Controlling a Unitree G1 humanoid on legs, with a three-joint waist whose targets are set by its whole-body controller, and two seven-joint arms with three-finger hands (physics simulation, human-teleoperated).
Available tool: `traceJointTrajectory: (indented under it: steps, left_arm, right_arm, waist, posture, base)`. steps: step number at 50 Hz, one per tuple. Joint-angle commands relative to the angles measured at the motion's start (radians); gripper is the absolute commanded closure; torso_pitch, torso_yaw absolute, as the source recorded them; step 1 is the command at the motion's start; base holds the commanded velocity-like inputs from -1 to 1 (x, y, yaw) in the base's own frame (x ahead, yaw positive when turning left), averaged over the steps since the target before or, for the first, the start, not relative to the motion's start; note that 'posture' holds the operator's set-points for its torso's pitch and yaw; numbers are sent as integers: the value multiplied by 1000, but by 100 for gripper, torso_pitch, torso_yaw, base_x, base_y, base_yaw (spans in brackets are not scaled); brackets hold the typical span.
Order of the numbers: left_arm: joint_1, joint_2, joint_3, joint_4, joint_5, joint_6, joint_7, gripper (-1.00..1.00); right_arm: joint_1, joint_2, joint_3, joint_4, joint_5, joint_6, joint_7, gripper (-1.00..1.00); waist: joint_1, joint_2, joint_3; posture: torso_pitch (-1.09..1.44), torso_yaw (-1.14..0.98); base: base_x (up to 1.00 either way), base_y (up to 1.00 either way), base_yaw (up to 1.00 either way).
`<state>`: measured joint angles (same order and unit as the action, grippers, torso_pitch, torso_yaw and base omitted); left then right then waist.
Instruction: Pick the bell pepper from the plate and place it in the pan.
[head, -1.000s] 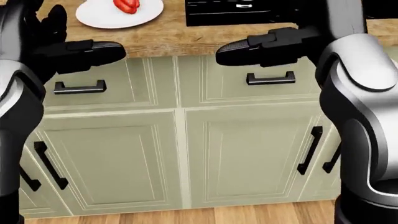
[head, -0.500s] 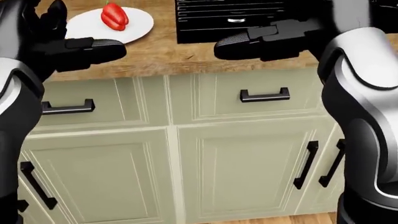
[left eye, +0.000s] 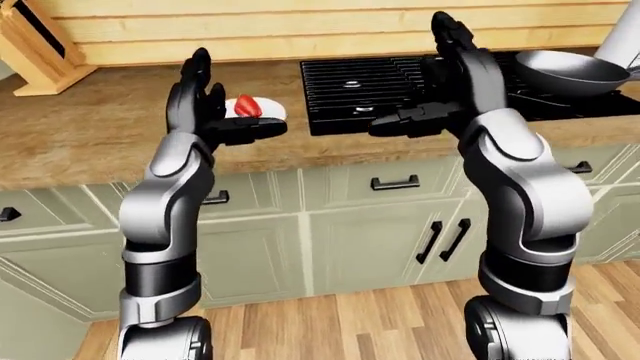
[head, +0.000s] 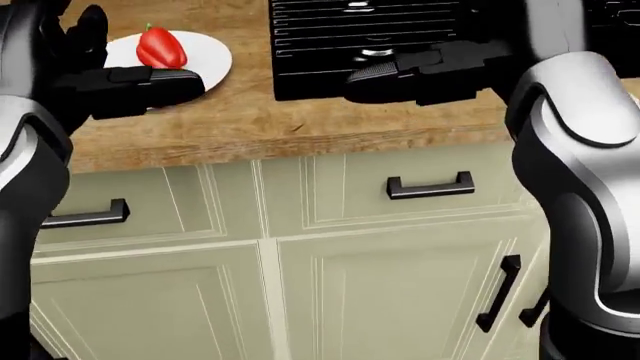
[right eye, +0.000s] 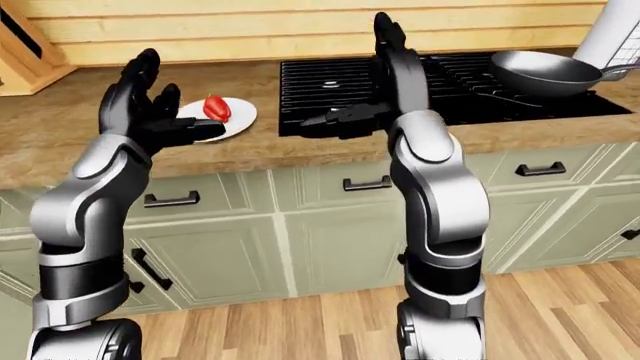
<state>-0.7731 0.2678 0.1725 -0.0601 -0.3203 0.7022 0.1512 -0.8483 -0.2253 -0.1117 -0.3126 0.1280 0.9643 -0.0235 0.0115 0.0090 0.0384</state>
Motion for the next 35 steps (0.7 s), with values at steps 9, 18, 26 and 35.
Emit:
traceJointTrajectory:
  steps: [9, 18, 26, 35]
  left_arm:
    - [-39, 4, 2, -49, -4, -17, -5, -100]
    - [-39, 4, 3, -56, -4, -12, -4, -100]
    - [-40, 4, 0, -51, -1, -16, -4, -100]
    - [-38, 1, -1, -56, -1, -14, -5, -100]
  right_arm:
    - [-33, -8, -12, -30, -12, -20, -5, -100]
    - [-33, -4, -10, -36, -13, -18, -4, -100]
    - [-32, -4, -2, -31, -23, -20, 4, -100]
    - [-37, 1, -10, -42, -22, -12, 2, -100]
  waist:
    - [-9, -54, -34]
    - [-25, 64, -30]
    - [-16, 36, -13]
    - [0, -16, -24]
  posture:
    - [0, 0]
    - [0, 0]
    - [0, 0]
    - [0, 0]
  base:
    - [16, 3, 0]
    - [15, 8, 0]
    - [8, 2, 0]
    - [0, 0, 0]
